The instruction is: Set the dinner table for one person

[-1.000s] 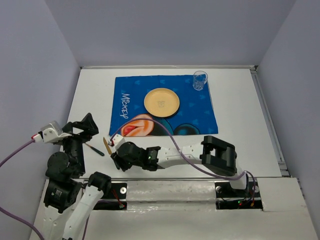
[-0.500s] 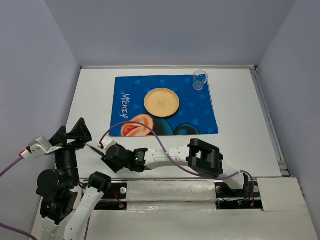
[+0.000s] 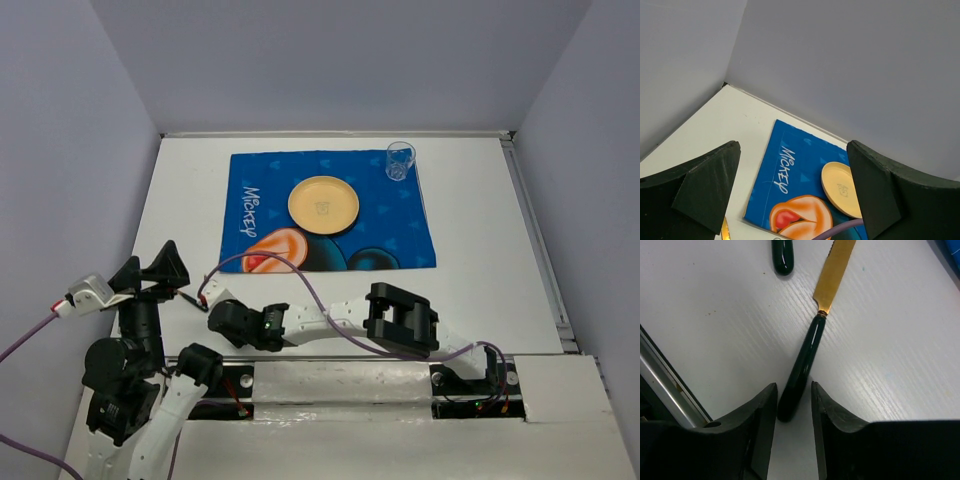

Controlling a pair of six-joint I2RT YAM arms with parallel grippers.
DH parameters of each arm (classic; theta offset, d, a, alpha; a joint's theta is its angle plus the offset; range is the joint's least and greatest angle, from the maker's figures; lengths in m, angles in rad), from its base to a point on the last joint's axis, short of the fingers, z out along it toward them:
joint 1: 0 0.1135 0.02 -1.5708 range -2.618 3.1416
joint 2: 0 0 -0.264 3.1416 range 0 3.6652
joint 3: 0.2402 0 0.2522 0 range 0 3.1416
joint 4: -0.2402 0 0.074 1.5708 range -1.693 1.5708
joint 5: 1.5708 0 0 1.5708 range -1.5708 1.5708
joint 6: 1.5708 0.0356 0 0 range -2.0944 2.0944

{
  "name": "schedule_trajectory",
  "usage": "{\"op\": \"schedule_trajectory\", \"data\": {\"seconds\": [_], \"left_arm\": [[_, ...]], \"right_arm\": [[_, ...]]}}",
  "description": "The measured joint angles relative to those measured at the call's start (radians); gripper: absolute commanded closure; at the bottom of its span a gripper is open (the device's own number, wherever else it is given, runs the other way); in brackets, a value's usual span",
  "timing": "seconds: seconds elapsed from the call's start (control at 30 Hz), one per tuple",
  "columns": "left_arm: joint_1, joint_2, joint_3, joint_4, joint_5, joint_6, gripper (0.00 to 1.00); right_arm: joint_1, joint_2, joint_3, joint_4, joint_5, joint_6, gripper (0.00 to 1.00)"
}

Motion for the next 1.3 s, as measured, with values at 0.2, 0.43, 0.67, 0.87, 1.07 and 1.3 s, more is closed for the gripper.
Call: {"op": "schedule_trajectory", "data": {"seconds": [0.2,0.43,0.67,0.87,1.07,1.3], "left_arm": [[0.000,0.000,-0.006,0.000,0.001,-0.001,0.01],[-0.002,0.000,-0.007,0.000,0.008,-0.001,0.01],[-0.004,0.000,-0.011,0.000,0.011,-0.001,0.01],[-0.007,0.000,-0.011,0.002,0.012,-0.001,0.01],[-0.007,0.002,-0.013,0.005,0.013,-0.001,0.01],[-0.007,0.006,-0.013,0.005,0.017,-0.001,0.01]], "right_arm": [[0.000,0.006,0.006,-0.005,0.023,0.010,0.78],[0.004,0.006,0.008,-0.005,0.032,0.021,0.98],[0.005,0.006,0.003,0.007,0.036,0.024,1.00],[0.004,-0.030,-0.050,0.022,0.055,0.016,1.00],[-0.017,-0.125,-0.129,0.018,0.103,0.013,1.00],[-0.103,-0.359,-0.297,0.076,0.151,0.010,1.00]]}}
